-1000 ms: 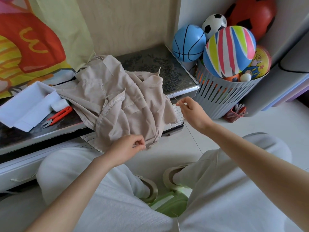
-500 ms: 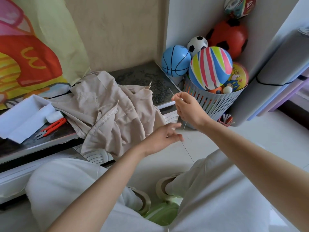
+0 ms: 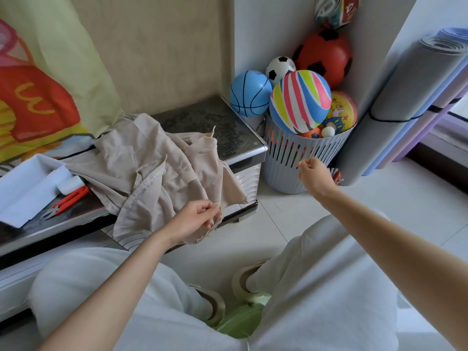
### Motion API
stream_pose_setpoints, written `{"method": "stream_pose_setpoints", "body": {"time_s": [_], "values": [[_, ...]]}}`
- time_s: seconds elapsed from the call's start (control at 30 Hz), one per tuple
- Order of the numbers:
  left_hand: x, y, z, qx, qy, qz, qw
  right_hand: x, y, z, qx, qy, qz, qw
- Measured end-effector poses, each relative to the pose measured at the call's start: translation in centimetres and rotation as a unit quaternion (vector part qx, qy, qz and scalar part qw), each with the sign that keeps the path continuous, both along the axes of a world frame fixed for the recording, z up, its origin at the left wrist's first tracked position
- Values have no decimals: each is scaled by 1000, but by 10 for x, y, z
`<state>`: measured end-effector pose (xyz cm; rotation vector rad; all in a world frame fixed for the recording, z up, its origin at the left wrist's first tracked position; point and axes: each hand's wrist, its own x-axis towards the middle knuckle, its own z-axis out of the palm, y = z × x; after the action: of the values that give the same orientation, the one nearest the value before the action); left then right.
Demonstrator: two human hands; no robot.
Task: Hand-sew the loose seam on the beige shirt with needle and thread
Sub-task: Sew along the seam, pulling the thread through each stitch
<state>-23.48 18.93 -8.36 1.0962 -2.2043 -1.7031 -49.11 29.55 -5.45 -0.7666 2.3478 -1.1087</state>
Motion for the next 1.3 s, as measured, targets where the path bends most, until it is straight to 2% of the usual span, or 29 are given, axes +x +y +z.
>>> {"method": "stream_pose_setpoints", "body": {"time_s": [0.1, 0.2, 0.27, 0.33, 0.47, 0.6, 0.67, 0.77, 0.93, 1.03, 1.17, 1.3], "values": [[-2, -1, 10, -9, 39, 32, 999, 9, 8, -15, 64, -5, 20, 998], [-7, 2, 28, -45, 74, 45, 995, 27, 10, -21, 83, 7, 79, 993], [-10, 3, 40, -73, 94, 36, 992, 44, 6, -14, 56, 25, 103, 993], [-13, 2, 47, -104, 102, 26, 989, 62, -2, -4, -3, 4, 119, 993], [-16, 1, 54, -127, 105, 19, 986, 97, -25, 12, -113, -103, 143, 978], [-14, 1, 56, -118, 106, 11, 987, 119, -38, 18, -130, -218, 188, 949], [-11, 0, 54, -114, 106, 21, 988, 121, -40, 14, -108, -220, 194, 950], [-3, -5, 42, -116, 88, 47, 988, 116, -40, 5, -93, -155, 178, 967], [18, -23, -18, -215, -8, 92, 972, 105, -46, 4, -89, -104, 144, 980], [32, -30, -58, -304, -106, 23, 946, 99, -53, 4, -91, -77, 139, 983], [41, -28, -94, -328, -306, -82, 890, 97, -67, -1, -79, -73, 106, 988], [42, -24, -110, -355, -384, -102, 846, 98, -73, -8, -74, -72, 88, 991]]}}
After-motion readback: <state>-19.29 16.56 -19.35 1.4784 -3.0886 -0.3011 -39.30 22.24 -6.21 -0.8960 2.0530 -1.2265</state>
